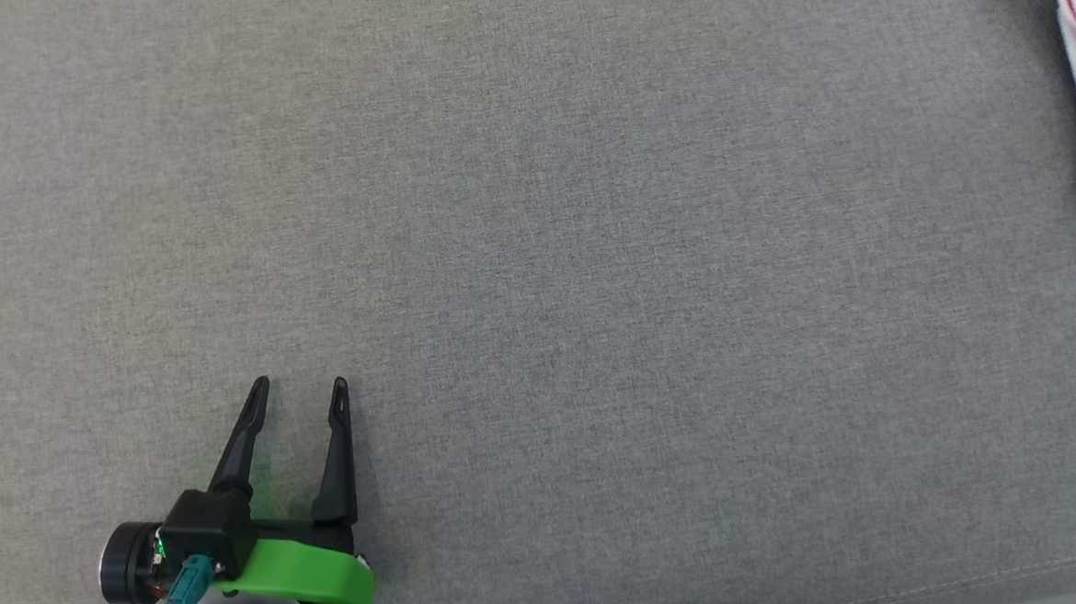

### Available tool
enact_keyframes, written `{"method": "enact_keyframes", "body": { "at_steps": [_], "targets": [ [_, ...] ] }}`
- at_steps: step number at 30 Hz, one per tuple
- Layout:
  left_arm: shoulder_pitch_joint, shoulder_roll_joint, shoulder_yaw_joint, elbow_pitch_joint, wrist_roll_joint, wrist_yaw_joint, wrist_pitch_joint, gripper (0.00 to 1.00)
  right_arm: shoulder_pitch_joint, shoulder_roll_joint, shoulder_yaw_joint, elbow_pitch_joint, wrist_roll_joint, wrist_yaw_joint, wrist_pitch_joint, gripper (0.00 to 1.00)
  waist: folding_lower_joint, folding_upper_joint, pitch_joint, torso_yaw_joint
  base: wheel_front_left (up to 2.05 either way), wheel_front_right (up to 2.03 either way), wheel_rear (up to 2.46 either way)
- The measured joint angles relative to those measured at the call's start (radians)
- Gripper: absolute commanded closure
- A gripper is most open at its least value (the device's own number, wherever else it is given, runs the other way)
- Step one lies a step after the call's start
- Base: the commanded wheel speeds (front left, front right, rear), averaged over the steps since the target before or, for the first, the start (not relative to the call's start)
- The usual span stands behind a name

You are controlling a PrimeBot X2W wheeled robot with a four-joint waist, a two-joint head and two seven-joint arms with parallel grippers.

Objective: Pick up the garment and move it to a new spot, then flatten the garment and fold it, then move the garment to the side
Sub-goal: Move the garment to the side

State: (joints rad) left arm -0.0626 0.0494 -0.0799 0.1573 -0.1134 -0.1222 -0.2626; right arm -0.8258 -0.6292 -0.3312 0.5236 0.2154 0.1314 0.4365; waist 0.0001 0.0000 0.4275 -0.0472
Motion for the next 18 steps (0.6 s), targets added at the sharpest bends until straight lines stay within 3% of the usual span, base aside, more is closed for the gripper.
{"method": "enact_keyframes", "body": {
  "at_steps": [7,18],
  "targets": [
    [0.002,0.0,-0.005,0.007,-0.014,0.007,0.0,0.0,0.025,-0.012,-0.041,0.001,-0.163,0.0,-0.121,0.0,0.0,0.0,-0.025,0.008,0.0,0.0,0.0],
    [0.058,0.0,0.007,-0.035,-0.042,0.027,0.0,0.0,0.272,0.147,-0.005,-0.159,-0.209,0.0,-0.432,0.0,-0.0001,0.0,-0.148,0.01,0.0,0.0,0.0]
  ]
}}
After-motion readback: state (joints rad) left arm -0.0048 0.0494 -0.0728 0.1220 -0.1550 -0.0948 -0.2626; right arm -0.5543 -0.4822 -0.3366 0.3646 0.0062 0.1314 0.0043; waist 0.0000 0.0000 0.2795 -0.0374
